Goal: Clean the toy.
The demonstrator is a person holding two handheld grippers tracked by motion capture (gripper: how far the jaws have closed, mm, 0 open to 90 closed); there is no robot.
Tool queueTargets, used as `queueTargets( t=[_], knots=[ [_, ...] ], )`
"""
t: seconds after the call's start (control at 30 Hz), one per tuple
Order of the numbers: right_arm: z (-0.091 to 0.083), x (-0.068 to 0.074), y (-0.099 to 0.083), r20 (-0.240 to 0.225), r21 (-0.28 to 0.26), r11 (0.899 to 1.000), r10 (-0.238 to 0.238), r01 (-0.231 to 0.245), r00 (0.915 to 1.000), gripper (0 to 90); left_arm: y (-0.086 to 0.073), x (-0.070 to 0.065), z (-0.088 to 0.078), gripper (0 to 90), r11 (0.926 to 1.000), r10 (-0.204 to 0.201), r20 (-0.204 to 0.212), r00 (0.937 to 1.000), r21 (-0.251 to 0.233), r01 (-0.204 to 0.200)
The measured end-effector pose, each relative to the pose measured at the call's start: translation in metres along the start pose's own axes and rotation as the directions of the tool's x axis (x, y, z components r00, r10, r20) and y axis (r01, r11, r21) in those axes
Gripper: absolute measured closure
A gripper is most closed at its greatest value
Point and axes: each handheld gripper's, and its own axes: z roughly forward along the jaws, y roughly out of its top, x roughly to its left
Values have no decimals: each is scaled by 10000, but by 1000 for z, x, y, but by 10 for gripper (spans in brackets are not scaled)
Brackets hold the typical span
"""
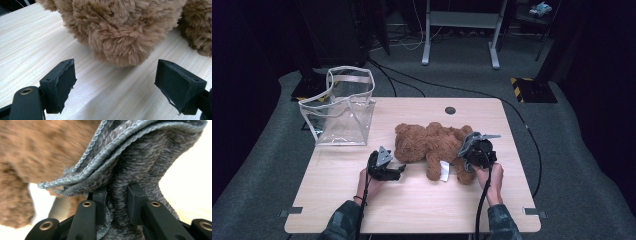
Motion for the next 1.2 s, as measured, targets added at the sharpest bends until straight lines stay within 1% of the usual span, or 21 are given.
queueTargets(
  t=[0.1,0.23,0.3,0.37,0.4,0.47,0.5,0.53,0.57,0.63,0.73,0.83,0.87,0.9,0.93,0.97,1.0,1.03,1.1,1.13,1.2],
  knots=[
    [6,-13,-6,96,185,9988,460,-462,9989,725,0,0,0,163,10000,5,9,10000,-6,-5],
    [8,-24,-10,580,683,9949,710,-749,9958,725,0,0,0,163,10000,-32,7,10000,-42,32],
    [3,-27,-10,702,712,9963,421,-471,9966,725,0,0,0,163,10000,-29,15,10000,-45,29],
    [-5,-26,-8,655,539,9973,460,-495,9968,725,0,0,0,163,10000,-35,16,10000,-46,35],
    [-12,-24,-7,516,384,9976,550,-570,9972,725,0,0,0,163,10000,-63,30,10000,-51,63],
    [-27,-19,-2,110,-90,9991,423,-422,9990,725,0,0,0,163,10000,-28,14,10000,-40,28],
    [-37,-14,2,-232,-420,9984,380,-390,9990,725,0,0,0,163,10000,-23,10,10000,-37,23],
    [-42,-11,4,-391,-560,9978,346,-367,9986,725,0,0,0,163,10000,-14,5,10000,-30,14],
    [-50,-7,7,-575,-748,9971,123,-166,9983,725,0,0,0,163,10000,-11,6,10000,-28,11],
    [-62,5,13,-1094,-1045,9945,-63,-52,9940,724,0,0,0,163,10000,-19,4,10000,-35,19],
    [-68,18,16,-1523,-1112,9938,-244,74,9880,722,0,0,0,163,10000,-3,22,10000,-7,3],
    [-59,23,14,-971,-766,9944,-803,730,9920,706,0,0,0,162,10000,-17,8,10000,-39,17],
    [-53,23,13,-912,-529,9960,-769,723,9929,685,0,0,0,162,10000,-27,13,10000,-43,27],
    [-47,23,11,-612,-405,9966,-742,718,9954,624,0,0,0,163,10000,-18,12,10000,-40,18],
    [-40,23,10,-162,-210,9960,-867,863,9961,565,0,0,0,163,10000,-9,12,10000,-32,9],
    [-40,23,10,-162,-210,9960,-867,863,9961,565,0,0,0,163,10000,-9,12,10000,-32,9],
    [-25,23,6,177,-18,9937,-1118,1118,9936,393,0,0,0,163,10000,0,21,10000,-6,0],
    [-21,25,5,206,117,9951,-989,986,9949,356,0,0,0,163,10000,0,19,10000,-5,0],
    [-14,23,5,262,100,9934,-1141,1138,9931,297,0,0,0,163,10000,-1,17,10000,-4,1],
    [-10,23,5,319,78,9944,-1054,1052,9939,264,0,0,0,163,10000,1,15,10000,-10,-1],
    [-4,24,7,476,92,9944,-1056,1053,9933,256,0,0,0,163,10000,9,13,10000,-5,-9]
  ],
)
